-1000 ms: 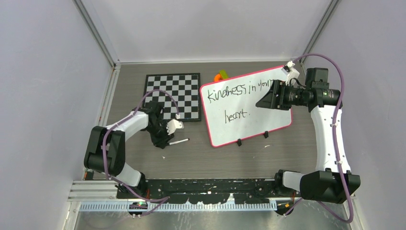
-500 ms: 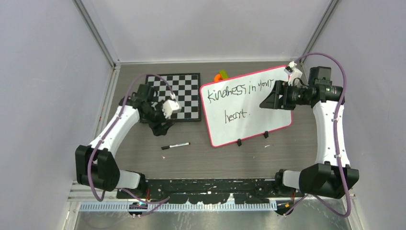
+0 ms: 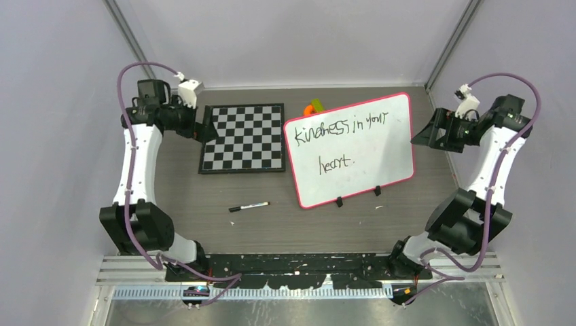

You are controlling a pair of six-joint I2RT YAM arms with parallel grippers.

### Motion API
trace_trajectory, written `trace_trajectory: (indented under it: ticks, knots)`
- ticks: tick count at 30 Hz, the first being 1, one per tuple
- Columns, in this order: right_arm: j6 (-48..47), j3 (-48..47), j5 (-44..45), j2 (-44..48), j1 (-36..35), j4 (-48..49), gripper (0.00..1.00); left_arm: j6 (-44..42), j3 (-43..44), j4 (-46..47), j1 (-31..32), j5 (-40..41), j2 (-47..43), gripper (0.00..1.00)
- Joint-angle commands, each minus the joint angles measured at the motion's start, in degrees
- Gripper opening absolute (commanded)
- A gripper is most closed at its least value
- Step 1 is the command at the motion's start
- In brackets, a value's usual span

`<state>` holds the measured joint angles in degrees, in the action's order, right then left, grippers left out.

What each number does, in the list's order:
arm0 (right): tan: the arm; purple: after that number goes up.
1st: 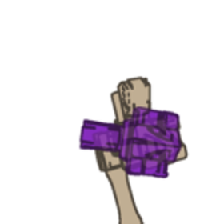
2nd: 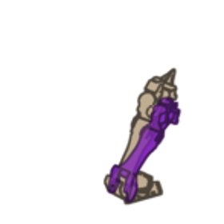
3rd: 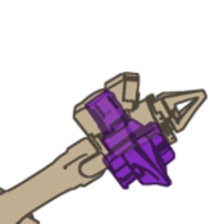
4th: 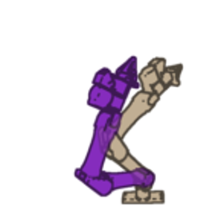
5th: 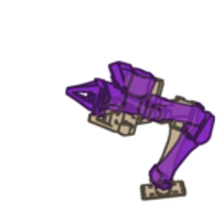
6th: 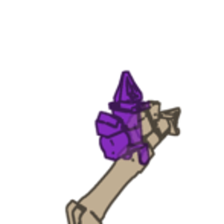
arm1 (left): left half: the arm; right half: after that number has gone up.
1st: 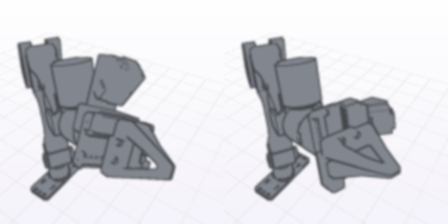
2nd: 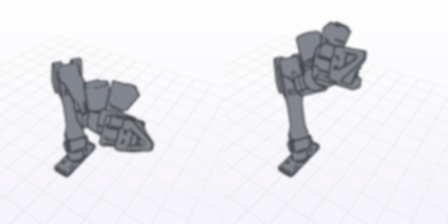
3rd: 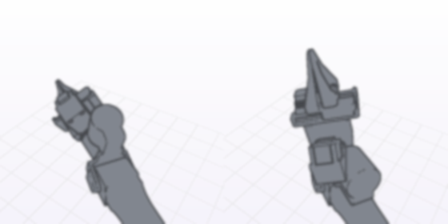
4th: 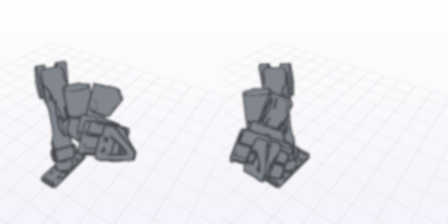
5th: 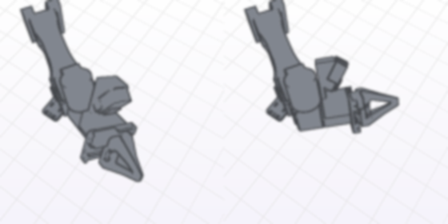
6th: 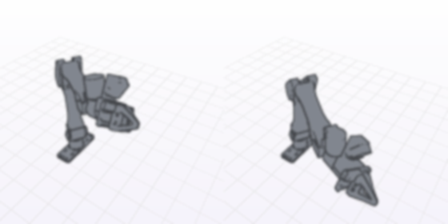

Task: Write a sentence on the whiteboard
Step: Reset both arms

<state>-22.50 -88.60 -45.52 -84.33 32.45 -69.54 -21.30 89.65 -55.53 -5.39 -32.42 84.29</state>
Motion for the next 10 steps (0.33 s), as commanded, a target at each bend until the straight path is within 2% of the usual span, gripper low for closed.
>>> trace_trajectory:
  ticks: [1,6,10]
  knots:
    - [-6.46,0.88,0.78,-2.35,4.17,-0.67,0.9,10.38,-4.48,5.62,-2.7,0.74,0.08,1.0]
    - [-9.3,4.23,1.37,-4.09,6.09,-0.43,0.9,14.17,-11.71,11.13,-3.19,3.9,-2.38,1.0]
    - [-9.43,4.77,1.52,-3.72,6.07,-0.45,0.9,16.25,-12.28,10.5,-3.23,6.36,-2.78,1.0]
